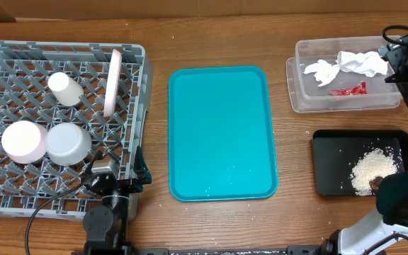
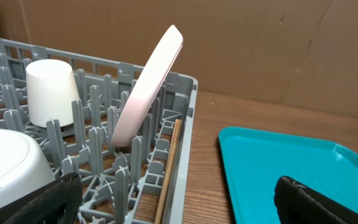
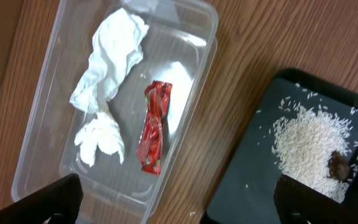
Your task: Sort waste into correct bins and load items into the dishwasher
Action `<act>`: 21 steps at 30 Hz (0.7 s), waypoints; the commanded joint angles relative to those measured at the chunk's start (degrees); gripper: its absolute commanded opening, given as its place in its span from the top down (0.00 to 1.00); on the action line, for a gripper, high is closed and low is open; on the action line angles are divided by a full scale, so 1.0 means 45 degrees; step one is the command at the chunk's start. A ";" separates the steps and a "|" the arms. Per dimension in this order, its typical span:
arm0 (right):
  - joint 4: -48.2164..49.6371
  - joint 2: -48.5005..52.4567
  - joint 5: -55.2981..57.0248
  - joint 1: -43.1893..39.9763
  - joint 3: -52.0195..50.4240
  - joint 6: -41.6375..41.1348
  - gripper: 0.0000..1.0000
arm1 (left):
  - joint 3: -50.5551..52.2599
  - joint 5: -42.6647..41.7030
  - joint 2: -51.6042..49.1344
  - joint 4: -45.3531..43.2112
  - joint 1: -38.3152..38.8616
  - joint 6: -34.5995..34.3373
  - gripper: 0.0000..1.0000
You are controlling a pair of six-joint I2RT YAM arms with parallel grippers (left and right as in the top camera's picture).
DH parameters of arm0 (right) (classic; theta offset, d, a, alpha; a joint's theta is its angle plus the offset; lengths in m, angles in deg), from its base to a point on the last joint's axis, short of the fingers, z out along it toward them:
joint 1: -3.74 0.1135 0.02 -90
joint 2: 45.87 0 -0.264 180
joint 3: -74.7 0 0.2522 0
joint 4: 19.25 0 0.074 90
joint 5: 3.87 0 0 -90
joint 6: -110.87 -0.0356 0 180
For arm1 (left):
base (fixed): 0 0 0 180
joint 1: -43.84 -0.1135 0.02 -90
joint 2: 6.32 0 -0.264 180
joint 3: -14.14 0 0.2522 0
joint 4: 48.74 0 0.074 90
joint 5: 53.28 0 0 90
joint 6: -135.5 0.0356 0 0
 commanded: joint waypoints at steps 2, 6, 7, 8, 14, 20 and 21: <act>0.0034 -0.0850 0.1200 0.0141 0.0121 -0.0010 0.00 | 0.0044 0.0117 0.0117 -0.0039 0.0073 0.0019 0.00; 0.0151 -0.2006 0.2322 0.0772 0.0117 0.0000 0.00 | 0.0044 0.0117 0.0117 -0.0039 0.0073 0.0019 0.00; 0.0165 -0.2346 0.2623 0.0986 0.0107 0.0000 0.00 | 0.0044 0.0117 0.0117 -0.0039 0.0073 0.0019 0.00; 0.0185 -0.2662 0.2822 0.1171 0.0083 0.0000 0.00 | 0.0044 0.0117 0.0117 -0.0039 0.0073 0.0019 0.00; 0.1477 -0.4847 0.3079 0.1744 -0.1481 0.0000 0.00 | 0.0044 0.0117 0.0117 -0.0039 0.0073 0.0019 0.00; 0.4629 -0.7839 0.2438 0.2006 -0.6178 0.0000 0.00 | 0.0044 0.0117 0.0117 -0.0039 0.0073 0.0019 0.00; 0.5319 -0.8408 0.2113 0.2006 -0.7091 0.0005 0.00 | 0.0044 0.0117 0.0117 -0.0039 0.0073 0.0019 0.00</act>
